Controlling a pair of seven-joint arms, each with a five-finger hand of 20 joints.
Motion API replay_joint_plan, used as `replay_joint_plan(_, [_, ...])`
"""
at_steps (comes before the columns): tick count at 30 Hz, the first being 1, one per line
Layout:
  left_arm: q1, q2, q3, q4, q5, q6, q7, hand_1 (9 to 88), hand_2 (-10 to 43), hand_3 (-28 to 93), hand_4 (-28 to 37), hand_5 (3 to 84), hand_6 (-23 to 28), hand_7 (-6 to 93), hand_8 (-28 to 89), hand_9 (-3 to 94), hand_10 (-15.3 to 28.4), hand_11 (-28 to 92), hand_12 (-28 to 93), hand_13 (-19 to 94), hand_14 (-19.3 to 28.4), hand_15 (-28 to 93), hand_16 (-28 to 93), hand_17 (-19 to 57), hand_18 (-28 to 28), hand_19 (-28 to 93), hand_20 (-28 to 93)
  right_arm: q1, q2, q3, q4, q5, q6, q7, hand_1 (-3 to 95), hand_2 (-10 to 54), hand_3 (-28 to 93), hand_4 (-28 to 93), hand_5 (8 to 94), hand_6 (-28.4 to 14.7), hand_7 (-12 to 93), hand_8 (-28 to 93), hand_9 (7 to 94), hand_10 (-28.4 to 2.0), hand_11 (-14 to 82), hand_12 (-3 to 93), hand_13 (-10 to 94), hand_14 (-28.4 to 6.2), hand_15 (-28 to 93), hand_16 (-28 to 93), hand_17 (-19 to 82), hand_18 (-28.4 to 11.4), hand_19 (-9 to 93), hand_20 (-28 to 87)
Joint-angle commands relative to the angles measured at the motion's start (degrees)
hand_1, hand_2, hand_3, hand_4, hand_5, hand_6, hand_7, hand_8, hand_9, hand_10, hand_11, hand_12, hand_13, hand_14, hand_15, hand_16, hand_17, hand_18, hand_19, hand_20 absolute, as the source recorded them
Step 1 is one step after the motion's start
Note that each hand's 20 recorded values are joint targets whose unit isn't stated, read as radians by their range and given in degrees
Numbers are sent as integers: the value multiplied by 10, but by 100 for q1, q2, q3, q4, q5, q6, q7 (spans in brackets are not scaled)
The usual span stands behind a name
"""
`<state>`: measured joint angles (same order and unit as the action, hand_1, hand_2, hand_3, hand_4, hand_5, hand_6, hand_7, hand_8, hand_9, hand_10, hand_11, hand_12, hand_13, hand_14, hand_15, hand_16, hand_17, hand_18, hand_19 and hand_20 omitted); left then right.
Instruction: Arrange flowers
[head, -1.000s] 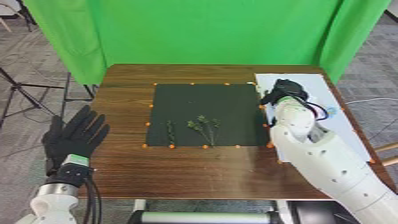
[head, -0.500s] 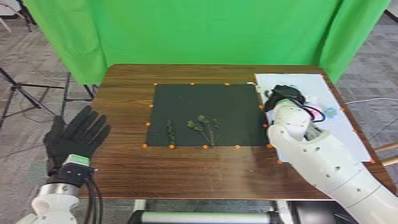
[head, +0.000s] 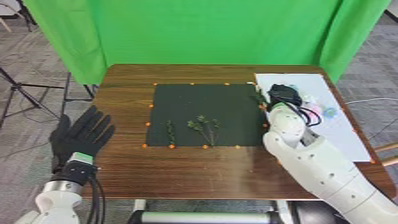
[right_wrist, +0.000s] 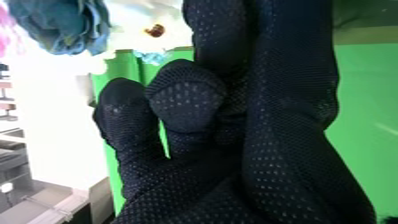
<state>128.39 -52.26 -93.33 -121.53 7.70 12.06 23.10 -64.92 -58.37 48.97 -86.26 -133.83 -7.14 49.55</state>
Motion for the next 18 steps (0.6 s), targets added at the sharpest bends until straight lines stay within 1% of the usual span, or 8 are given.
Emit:
replay_joint_plan(1, [151, -64, 38, -68, -65, 89, 110, 238, 126, 716, -283, 375, 79, 183, -104, 300, 140, 209, 108, 205, 143, 382, -85, -52, 143, 358, 89, -583, 57, 21, 28, 220, 371, 11, 870, -33, -283, 442, 746, -13, 387, 201, 873, -105, 299, 385, 839, -65, 618, 380, 538, -224, 932, 437])
replay_joint_plan(4, [168, -54, 56, -90, -64, 124, 142, 237, 126, 716, -283, 375, 79, 185, -104, 300, 140, 210, 108, 204, 144, 383, -86, -52, 143, 358, 89, -760, 75, 205, -196, 148, 802, 96, 844, 4, -283, 489, 730, -15, 416, 226, 857, -122, 361, 304, 843, -61, 612, 386, 544, -220, 932, 440])
replay_joint_plan(5, [181, -68, 43, -88, -60, 90, 140, 237, 126, 716, -283, 375, 79, 185, -105, 300, 139, 210, 108, 204, 144, 384, -86, -52, 143, 359, 89, -800, 98, 242, -284, 145, 968, 108, 842, 11, -283, 492, 723, -16, 429, 231, 853, -125, 370, 297, 843, -61, 612, 386, 548, -218, 932, 444])
replay_joint_plan(8, [139, -24, 46, -66, -56, 47, 172, 238, 127, 715, -283, 375, 80, 185, -105, 298, 139, 212, 109, 203, 143, 384, -86, -52, 143, 359, 89, -883, 207, 333, -609, 90, 1346, 79, 843, 24, -283, 498, 693, -27, 497, 214, 848, -128, 383, 289, 843, -58, 614, 384, 555, -216, 932, 455])
replay_joint_plan(11, [198, -80, 16, -92, -48, 99, 126, 238, 127, 715, -283, 374, 80, 185, -105, 297, 139, 213, 108, 203, 143, 384, -86, -52, 143, 359, 88, -1127, 358, 449, -1057, 81, 1608, 37, 846, 27, -283, 504, 683, -36, 517, 212, 846, -130, 388, 290, 844, -57, 614, 383, 558, -214, 932, 458])
replay_joint_plan(14, [249, -83, 1, -115, -51, 133, 129, 239, 128, 713, -283, 375, 80, 185, -106, 297, 139, 214, 108, 203, 144, 385, -86, -52, 143, 360, 88, -1382, 362, 710, -1551, 431, 1878, 89, 847, 27, -283, 508, 681, -37, 525, 208, 845, -131, 392, 290, 846, -57, 614, 381, 561, -213, 932, 459])
replay_joint_plan(16, [284, -88, -22, -123, -34, 138, 114, 239, 129, 712, -283, 375, 80, 185, -106, 298, 139, 215, 108, 204, 144, 386, -86, -53, 143, 361, 88, -1513, 314, 904, -1835, 909, 1935, 128, 847, 26, -283, 509, 681, -37, 528, 208, 846, -132, 393, 290, 848, -57, 614, 381, 565, -212, 932, 460])
replay_joint_plan(18, [263, -100, 3, -80, -31, 109, 55, 238, 130, 712, -283, 375, 79, 185, -106, 298, 139, 216, 108, 204, 144, 387, -87, -53, 143, 361, 88, -1626, 272, 1179, -2139, 1778, 1535, 110, 846, 25, -283, 512, 681, -38, 529, 207, 846, -131, 394, 290, 849, -57, 614, 380, 566, -212, 932, 462])
